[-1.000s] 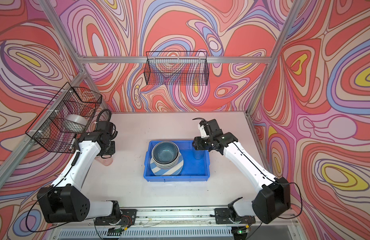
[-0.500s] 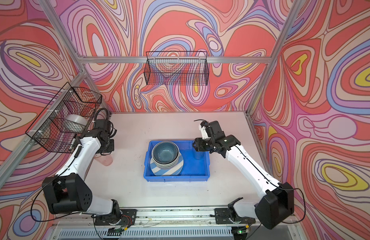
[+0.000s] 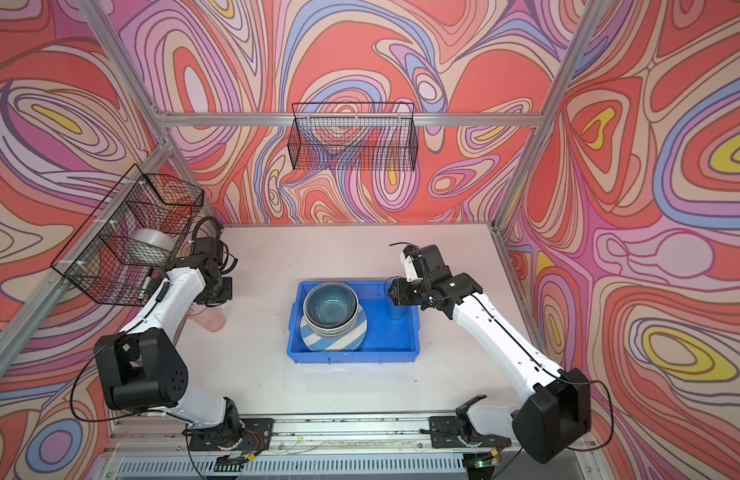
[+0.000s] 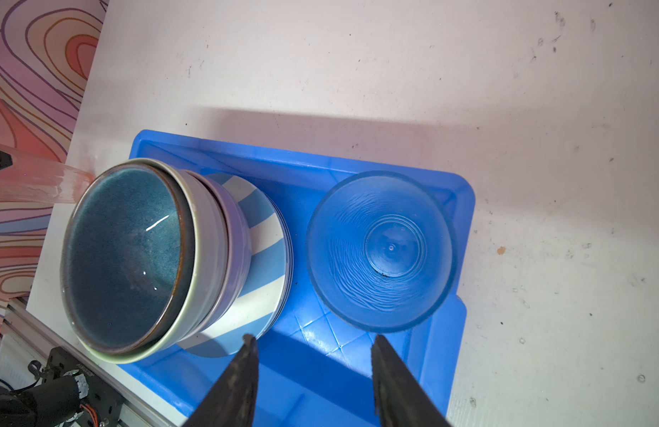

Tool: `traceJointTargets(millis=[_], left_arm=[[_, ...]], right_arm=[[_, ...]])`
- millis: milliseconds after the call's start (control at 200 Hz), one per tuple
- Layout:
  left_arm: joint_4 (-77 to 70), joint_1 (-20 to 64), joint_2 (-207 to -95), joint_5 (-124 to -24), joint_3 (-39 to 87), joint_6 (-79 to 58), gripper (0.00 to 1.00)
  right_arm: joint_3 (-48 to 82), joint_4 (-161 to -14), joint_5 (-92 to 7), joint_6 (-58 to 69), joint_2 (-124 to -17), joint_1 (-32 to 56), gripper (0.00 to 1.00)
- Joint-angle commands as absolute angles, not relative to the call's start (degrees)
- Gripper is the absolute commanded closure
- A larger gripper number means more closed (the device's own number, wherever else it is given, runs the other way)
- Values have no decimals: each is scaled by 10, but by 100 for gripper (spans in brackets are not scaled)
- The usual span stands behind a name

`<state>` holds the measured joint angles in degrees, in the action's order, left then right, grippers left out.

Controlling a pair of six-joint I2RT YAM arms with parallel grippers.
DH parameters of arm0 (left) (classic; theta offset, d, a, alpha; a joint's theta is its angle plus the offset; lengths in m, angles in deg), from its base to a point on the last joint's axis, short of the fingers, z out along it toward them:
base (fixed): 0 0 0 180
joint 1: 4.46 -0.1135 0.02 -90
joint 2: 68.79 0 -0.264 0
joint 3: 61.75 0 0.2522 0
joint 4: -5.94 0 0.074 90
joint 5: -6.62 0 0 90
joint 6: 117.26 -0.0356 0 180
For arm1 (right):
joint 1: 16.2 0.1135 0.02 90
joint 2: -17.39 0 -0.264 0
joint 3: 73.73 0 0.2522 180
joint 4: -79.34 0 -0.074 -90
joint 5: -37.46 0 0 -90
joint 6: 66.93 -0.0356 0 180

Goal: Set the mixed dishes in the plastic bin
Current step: 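Open the right gripper off the glass while left moves to the pink cup, then grasp the lying pink-rimmed plastic cup with the left gripper and lift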

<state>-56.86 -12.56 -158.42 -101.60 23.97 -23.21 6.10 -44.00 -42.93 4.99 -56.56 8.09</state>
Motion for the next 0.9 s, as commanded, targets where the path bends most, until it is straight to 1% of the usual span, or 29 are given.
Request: traceJointTargets(millis=[0, 195, 326, 421, 556, 691, 892], left_arm=[[-570, -133, -1598, -1012, 256, -237, 72], [-576, -135, -1606, -1005, 257, -231, 77], [-584, -135, -1611, -1002, 263, -227, 87], [-593, -135, -1610, -994, 270, -222, 90], [-608, -135, -1601, -950, 278, -221, 95], [-623, -134, -1589, -913, 283, -214, 99], [-649, -128, -1569, -836, 289, -198, 100]], right_arm=[[53, -440, -444, 57, -556, 77, 49], [51, -437, -453, 60, -555, 77, 49], [51, -437, -457, 60, -556, 78, 49], [51, -435, -459, 59, -555, 78, 49], [55, -431, -462, 59, -553, 77, 49], [59, -426, -463, 58, -550, 77, 49], [64, -418, -464, 56, -547, 77, 49]])
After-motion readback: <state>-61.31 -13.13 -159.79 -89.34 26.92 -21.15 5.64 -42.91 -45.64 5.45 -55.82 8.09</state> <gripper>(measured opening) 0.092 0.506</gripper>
